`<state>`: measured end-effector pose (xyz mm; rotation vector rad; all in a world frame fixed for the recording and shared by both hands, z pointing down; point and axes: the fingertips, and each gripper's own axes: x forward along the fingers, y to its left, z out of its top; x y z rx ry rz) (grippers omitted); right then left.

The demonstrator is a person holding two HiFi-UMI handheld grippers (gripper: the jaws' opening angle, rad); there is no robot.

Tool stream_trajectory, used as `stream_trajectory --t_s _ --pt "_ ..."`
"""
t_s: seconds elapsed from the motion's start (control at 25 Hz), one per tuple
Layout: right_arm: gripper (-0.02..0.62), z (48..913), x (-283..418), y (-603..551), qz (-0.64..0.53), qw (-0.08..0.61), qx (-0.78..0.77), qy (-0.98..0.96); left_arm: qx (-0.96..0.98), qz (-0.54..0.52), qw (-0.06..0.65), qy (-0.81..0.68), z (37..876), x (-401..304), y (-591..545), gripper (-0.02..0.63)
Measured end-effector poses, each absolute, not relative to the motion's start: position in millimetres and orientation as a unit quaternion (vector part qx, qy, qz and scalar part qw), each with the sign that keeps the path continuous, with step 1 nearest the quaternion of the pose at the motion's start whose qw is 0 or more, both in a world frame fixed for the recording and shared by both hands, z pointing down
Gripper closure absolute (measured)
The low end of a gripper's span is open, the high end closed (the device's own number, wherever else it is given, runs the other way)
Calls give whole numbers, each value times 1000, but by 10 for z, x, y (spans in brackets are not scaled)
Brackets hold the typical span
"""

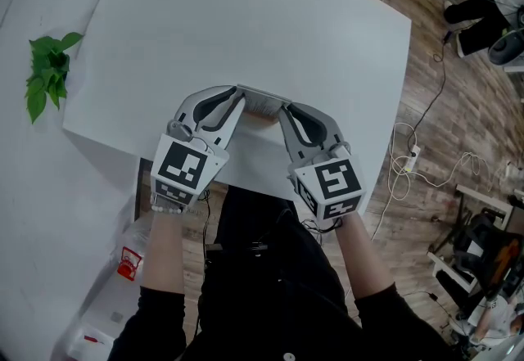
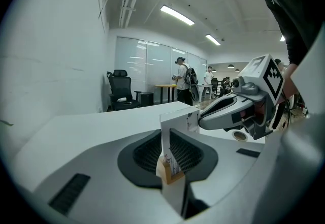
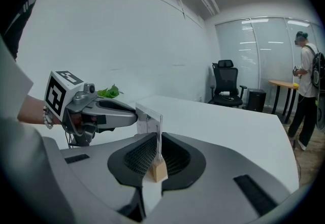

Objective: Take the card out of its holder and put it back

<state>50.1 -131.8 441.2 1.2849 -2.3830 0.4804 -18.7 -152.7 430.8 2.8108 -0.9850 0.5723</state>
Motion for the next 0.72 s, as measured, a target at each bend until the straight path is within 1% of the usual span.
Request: stream_trajectory --t_s 0.72 --pt "534 4259 495 -1304 164 193 454 -854 924 186 51 -330 4150 -206 -1493 549"
